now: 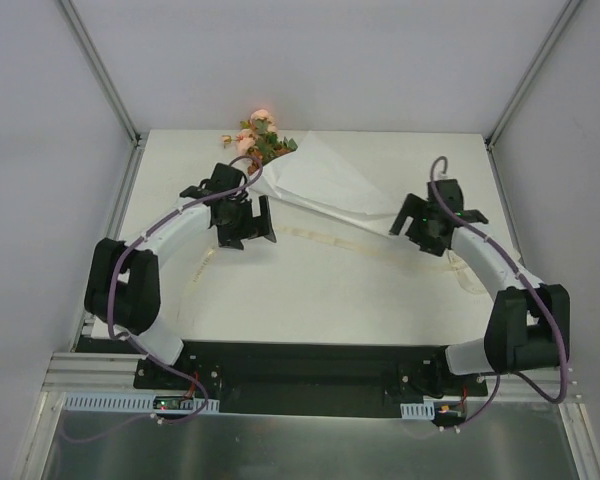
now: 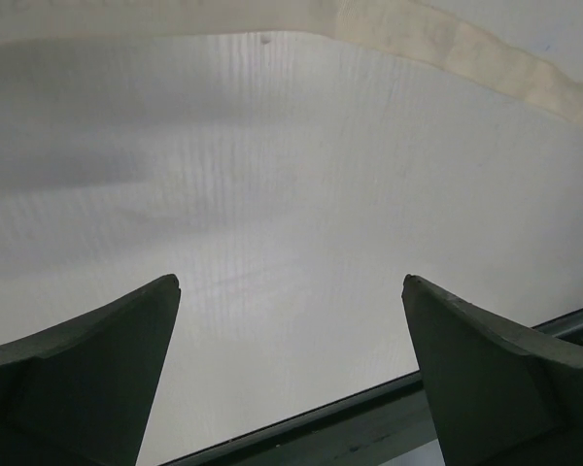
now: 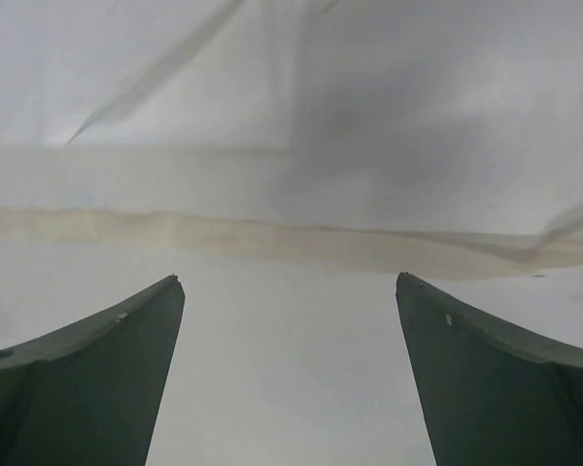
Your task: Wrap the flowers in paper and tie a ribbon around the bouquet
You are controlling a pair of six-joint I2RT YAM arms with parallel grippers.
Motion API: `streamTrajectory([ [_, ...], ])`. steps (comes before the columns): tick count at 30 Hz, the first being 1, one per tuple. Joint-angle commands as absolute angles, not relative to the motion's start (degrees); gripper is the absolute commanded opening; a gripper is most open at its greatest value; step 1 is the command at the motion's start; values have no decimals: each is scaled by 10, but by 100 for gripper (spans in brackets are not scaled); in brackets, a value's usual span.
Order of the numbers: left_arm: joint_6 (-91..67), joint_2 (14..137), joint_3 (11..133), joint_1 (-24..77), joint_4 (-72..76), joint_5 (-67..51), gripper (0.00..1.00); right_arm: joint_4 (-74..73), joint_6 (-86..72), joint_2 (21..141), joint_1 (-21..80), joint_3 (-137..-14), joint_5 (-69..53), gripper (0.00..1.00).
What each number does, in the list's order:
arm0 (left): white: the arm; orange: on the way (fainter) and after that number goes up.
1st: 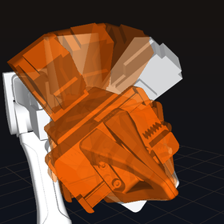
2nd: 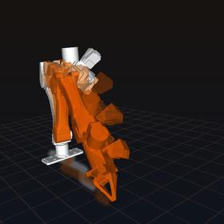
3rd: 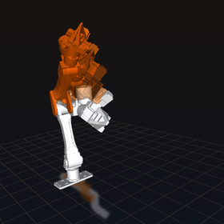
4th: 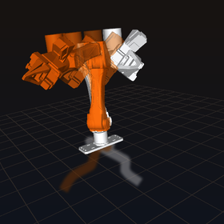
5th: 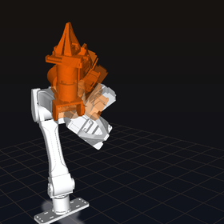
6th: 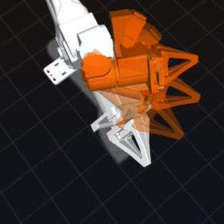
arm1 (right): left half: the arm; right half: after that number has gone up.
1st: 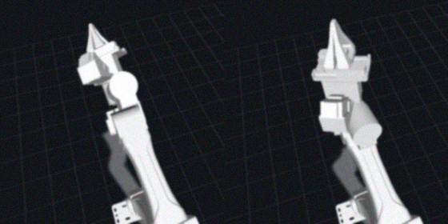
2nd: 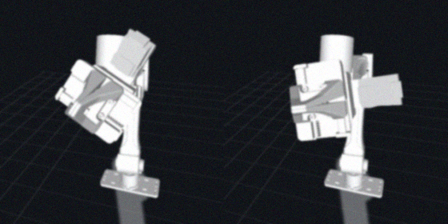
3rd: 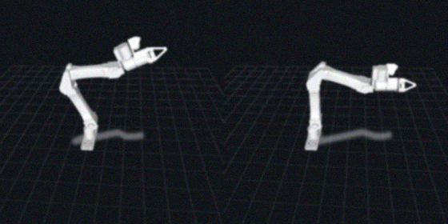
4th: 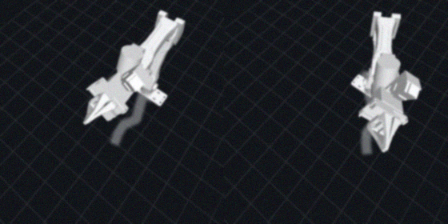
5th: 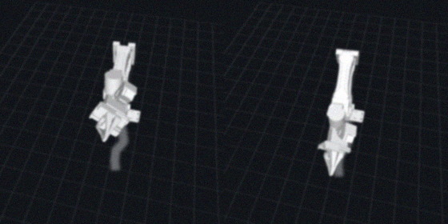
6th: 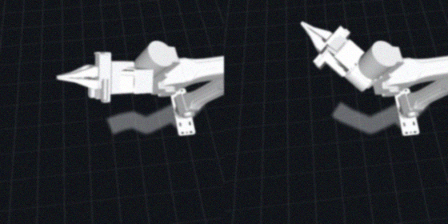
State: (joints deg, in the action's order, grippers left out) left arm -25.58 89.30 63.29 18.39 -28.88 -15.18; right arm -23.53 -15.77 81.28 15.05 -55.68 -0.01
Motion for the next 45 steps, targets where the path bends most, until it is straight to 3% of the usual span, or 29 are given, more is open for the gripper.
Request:
streamTrajectory([
  [1, -336, 970, 720, 185, -302, -170, 99, -303, -162, 784, 10, -553, 5, 94],
  [8, -611, 1019, 740, 143, -294, -111, 99, -352, -178, 820, -94, -592, 44, 93],
  [19, -722, 1106, 770, 102, -323, -94, 96, -337, -129, 872, -117, -597, 12, 89],
  [26, -768, 1142, 792, 101, -323, -25, 75, -327, -149, 834, -116, -572, 18, 88],
  [27, -770, 1148, 798, 101, -323, -12, 67, -326, -150, 832, -116, -570, 18, 87],
  [32, -671, 1172, 835, 89, -291, 2, 55, -347, -135, 821, -115, -570, 5, 87],
  [33, -645, 1170, 841, 84, -284, -7, 48, -350, -130, 816, -115, -567, 5, 87],
  [35, -571, 1157, 834, 77, -267, -3, 11, -348, -122, 791, -118, -555, 5, 88],
  [36, -556, 1135, 815, 64, -267, 4, 0, -341, -120, 782, -119, -548, -14, 89],
  [45, -458, 930, 661, 4, -300, 55, 0, -348, -133, 761, -120, -490, -61, 91],
])
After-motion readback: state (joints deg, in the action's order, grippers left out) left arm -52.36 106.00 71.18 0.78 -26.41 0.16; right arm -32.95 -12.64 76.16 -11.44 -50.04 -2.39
